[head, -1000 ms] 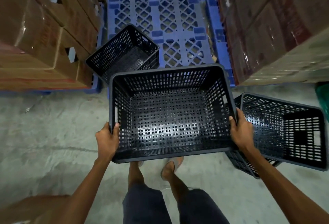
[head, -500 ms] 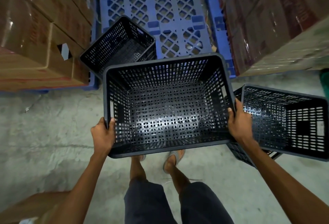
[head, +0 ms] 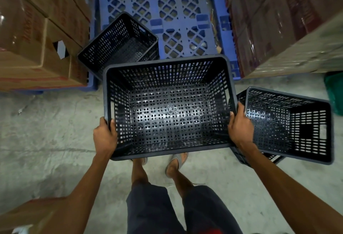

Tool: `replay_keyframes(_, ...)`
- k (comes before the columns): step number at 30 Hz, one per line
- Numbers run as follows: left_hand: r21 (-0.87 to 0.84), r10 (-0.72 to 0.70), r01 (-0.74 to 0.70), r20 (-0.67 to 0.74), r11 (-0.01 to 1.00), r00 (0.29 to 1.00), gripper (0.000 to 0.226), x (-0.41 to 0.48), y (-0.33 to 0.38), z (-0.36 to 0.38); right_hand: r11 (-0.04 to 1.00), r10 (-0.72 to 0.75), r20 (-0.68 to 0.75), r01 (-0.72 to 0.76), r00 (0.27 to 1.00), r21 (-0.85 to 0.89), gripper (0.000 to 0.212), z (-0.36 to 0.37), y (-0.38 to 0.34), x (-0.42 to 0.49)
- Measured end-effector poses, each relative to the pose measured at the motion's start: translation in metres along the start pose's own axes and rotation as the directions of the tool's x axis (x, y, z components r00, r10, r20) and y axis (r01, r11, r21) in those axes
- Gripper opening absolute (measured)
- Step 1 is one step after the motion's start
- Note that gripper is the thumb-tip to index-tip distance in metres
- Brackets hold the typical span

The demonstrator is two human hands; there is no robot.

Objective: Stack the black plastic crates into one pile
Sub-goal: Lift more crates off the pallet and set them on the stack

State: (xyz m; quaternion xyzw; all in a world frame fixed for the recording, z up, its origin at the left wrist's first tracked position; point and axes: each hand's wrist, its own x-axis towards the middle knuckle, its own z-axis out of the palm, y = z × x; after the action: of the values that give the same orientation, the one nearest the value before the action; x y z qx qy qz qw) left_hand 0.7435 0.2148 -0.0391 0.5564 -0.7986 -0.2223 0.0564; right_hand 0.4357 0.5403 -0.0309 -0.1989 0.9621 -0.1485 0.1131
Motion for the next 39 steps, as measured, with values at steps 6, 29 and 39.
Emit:
replay_keyframes(6, -0.014, 0.186, -0.186, -0.01, 0.982, 0.982, 0.077, 0.0, 0.004, -0.007, 0.977, -0.177, -0.047, 0.17, 0.983, -0.13, 0.065, -0.017, -0.012, 0.004)
replay_keyframes(29, 0.153, 0.372, -0.39, 0.133, 0.908, 0.919, 0.079, 0.015, 0.0, 0.001, 0.924, -0.283, 0.166, 0.315, 0.945, -0.215, 0.064, -0.009, -0.013, 0.05)
replay_keyframes(39, 0.184, 0.325, -0.394, 0.315, 0.901, 0.892, 0.085, 0.005, 0.012, -0.027, 0.852, -0.121, 0.289, 0.249, 0.949, -0.46, 0.08, -0.036, -0.054, 0.015)
